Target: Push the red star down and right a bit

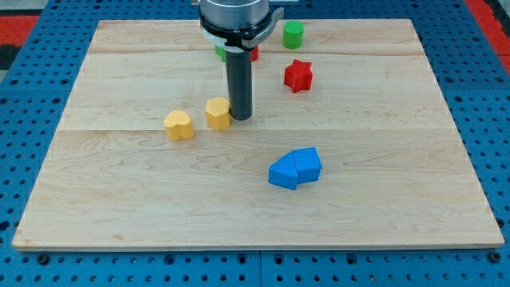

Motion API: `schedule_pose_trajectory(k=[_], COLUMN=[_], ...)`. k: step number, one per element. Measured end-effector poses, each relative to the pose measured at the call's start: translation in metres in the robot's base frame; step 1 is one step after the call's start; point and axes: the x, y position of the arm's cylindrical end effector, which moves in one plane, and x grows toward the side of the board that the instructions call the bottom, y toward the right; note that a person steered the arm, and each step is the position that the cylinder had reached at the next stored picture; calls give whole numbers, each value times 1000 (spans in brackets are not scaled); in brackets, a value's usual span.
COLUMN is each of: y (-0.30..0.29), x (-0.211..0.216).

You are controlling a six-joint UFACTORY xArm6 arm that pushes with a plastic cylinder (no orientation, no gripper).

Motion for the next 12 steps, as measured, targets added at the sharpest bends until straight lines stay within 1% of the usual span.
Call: schedule_pose_trajectory(k=[1, 3, 5, 6, 7, 8, 9, 10, 11, 12], y=[-11, -35, -31, 26, 44, 36, -12, 22, 79, 124], x=[-2, 11, 12, 12, 6, -16, -31, -81, -89, -85])
